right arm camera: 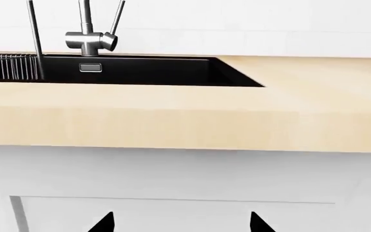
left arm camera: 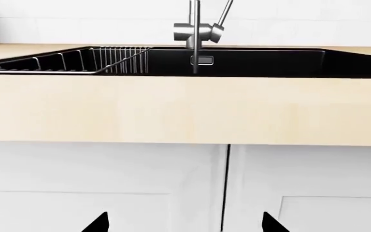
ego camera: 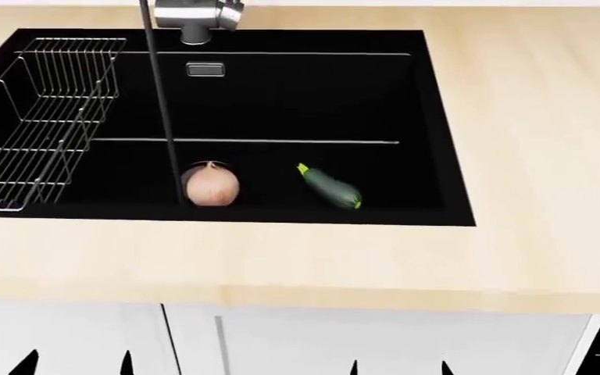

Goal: Pick the oranges and zucchinis from the sink and place them in one bowl. Place the onion in the other bowl. Then turn off the sink faucet.

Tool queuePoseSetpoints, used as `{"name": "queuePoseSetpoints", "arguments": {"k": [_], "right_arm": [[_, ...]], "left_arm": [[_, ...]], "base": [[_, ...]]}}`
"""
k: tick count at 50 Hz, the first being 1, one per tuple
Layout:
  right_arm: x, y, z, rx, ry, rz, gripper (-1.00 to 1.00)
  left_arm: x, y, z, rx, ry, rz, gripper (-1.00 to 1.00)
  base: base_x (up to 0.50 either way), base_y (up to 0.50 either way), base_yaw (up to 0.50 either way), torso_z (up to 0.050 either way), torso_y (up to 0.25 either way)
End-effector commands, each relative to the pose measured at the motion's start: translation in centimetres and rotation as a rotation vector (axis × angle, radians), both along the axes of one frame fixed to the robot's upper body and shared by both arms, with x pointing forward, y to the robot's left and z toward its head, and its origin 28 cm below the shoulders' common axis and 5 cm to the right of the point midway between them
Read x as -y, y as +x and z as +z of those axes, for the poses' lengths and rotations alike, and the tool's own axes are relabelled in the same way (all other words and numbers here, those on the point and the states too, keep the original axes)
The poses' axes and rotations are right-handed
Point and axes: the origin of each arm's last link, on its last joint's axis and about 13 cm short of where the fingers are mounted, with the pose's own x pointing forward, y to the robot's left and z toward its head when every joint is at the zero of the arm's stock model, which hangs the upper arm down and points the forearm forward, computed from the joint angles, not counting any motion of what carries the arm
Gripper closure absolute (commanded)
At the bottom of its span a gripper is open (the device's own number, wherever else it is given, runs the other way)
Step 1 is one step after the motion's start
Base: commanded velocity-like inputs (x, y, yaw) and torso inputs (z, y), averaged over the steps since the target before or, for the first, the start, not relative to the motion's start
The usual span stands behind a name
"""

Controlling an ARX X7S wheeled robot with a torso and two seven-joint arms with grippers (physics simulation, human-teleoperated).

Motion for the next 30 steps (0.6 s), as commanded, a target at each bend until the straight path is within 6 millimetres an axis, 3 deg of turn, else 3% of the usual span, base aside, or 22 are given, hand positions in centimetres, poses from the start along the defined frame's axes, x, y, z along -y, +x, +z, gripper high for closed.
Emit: {"name": "queuePoseSetpoints", "arguments": {"k": [1, 9, 30], "right_arm": [[0.0, 0.03, 0.0, -0.002, -0.009, 0.0, -1.0], [0.07, 0.05, -0.05, -0.006, -0.006, -0.019, -1.0], [0.08, -0.02, -0.06, -0.009, -0.003, -0.032, -1.0]], "left_arm": [[-0.37, -0.16, -0.04, -0.001, 0.004, 0.008, -1.0], [-0.75, -0.43, -0.07, 0.002, 0.005, 0.001, -1.0], [-0.09, -0.16, 0.2, 0.04, -0.002, -0.003, -1.0]], "base": [[0.26, 0.05, 0.0, 0.0, 0.0], [0.21, 0.05, 0.0, 0.0, 0.0], [0.0, 0.0, 0.0, 0.0, 0.0]]}}
